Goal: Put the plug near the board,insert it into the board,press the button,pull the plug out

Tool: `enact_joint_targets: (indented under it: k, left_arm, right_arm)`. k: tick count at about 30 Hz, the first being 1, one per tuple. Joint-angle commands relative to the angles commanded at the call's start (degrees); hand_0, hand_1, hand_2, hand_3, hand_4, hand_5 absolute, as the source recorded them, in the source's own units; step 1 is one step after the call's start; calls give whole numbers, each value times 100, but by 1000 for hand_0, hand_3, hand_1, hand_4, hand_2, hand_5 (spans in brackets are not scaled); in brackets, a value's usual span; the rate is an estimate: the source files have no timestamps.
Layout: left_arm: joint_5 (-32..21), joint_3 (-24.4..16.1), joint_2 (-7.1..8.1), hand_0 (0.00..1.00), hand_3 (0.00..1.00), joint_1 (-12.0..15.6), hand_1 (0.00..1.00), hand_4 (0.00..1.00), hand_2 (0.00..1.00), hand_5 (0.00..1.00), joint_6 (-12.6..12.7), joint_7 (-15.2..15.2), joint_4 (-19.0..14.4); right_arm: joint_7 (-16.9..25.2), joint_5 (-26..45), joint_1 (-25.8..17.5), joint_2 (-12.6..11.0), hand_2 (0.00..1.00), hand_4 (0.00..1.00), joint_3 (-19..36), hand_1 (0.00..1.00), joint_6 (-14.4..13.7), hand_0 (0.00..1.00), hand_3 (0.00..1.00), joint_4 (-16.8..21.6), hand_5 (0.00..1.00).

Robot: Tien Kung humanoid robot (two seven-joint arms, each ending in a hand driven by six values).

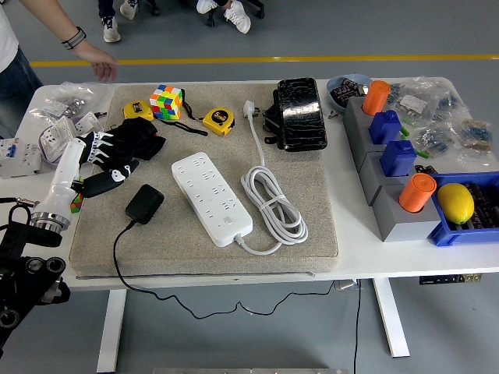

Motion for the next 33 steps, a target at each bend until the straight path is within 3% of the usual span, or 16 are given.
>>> enact_joint_targets:
  k: [33]
  left_arm:
    - [2, 82, 86, 315, 570, -80, 379, 882, 501, 234, -41, 26, -76]
  right_arm:
    - [-33, 232, 75, -27, 538, 824, -400, 545, 3, 484, 506, -68, 363]
